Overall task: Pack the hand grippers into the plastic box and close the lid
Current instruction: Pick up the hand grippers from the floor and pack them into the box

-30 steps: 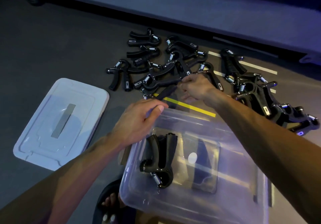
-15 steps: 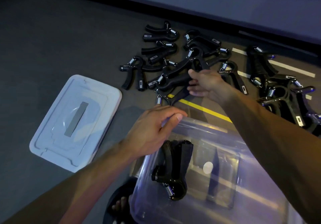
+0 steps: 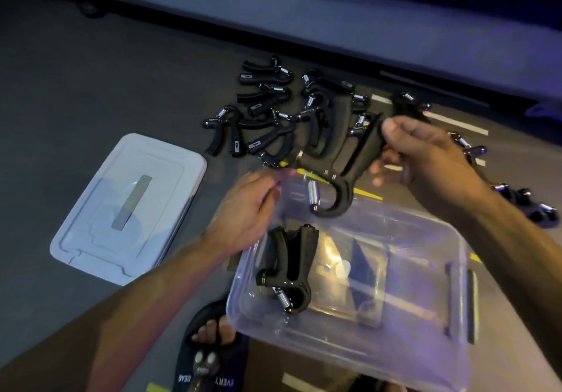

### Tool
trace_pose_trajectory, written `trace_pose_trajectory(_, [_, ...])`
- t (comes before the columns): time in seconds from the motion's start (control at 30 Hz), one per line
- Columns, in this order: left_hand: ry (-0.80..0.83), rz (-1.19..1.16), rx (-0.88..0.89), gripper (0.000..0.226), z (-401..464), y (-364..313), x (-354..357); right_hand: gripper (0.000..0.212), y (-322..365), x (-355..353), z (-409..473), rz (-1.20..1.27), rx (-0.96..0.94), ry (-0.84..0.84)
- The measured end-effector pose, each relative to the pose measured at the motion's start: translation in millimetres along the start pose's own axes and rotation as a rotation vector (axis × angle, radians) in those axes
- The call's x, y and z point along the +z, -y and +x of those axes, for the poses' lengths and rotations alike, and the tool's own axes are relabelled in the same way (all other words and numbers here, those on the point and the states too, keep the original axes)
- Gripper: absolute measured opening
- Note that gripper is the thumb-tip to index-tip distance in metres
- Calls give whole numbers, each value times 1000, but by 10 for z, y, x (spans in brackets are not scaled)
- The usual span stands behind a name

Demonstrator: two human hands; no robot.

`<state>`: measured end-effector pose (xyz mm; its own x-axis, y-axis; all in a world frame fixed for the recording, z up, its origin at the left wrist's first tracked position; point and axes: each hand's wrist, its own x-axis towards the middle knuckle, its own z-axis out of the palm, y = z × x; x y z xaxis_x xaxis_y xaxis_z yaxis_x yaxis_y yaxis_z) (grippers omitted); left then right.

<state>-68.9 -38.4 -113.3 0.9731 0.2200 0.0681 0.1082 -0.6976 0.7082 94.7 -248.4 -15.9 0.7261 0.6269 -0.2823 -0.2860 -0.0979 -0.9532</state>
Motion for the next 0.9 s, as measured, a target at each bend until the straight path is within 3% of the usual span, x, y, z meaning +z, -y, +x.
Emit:
trace_pose_trajectory(0.2, [-47,17,28,40,-102,27,-6,18,-561,340,-533,-146,214,220])
trace_pose_trajectory(0.43, [-21,15,-12,41,-102,-21,-23,7,-1067,418,-357,-322,304,235])
trace_pose_trajectory(0.6, [-19,-3,-55,39,-100,-24,-5,22,-1224,482,-280,-396,340,235])
trace_pose_trajectory(0.7, [-18,-6,-59,39,-100,-37,-15,23,-1251,500,-286,-457,306,202])
trace_pose_trajectory(0.83, [-14,-16,-72,39,-101,-49,-22,31,-1344,495,-347,-940,112,200])
trace_pose_trajectory(0.9, [-12,-25,-79,39,-102,-52,-21,36,-1388,494,-377,-981,115,190])
